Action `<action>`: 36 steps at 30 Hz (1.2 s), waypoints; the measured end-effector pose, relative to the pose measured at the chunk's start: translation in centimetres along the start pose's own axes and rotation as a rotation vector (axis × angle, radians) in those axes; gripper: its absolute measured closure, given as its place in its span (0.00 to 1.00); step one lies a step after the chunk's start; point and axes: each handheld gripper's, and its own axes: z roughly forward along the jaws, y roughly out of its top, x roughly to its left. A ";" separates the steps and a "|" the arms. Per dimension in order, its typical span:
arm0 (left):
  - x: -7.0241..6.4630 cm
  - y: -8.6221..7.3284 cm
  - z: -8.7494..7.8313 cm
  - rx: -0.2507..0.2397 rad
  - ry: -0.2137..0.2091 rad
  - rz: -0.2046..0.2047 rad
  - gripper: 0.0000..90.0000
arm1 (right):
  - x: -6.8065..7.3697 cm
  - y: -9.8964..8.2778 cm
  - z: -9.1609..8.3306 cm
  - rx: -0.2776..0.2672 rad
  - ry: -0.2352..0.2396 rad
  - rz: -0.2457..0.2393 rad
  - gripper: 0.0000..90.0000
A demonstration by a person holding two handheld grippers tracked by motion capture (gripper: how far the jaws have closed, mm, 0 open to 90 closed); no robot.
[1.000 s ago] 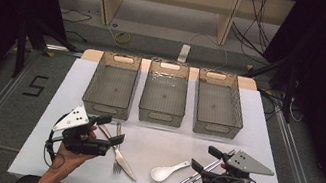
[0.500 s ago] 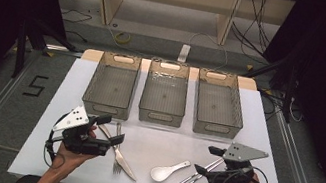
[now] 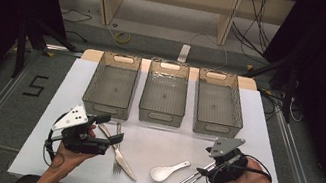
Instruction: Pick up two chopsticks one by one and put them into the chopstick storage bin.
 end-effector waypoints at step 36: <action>0.0 0.1 0.0 0.001 -0.010 0.004 0.20 | -2.2 -2.7 4.5 0.296 0.129 -0.074 0.57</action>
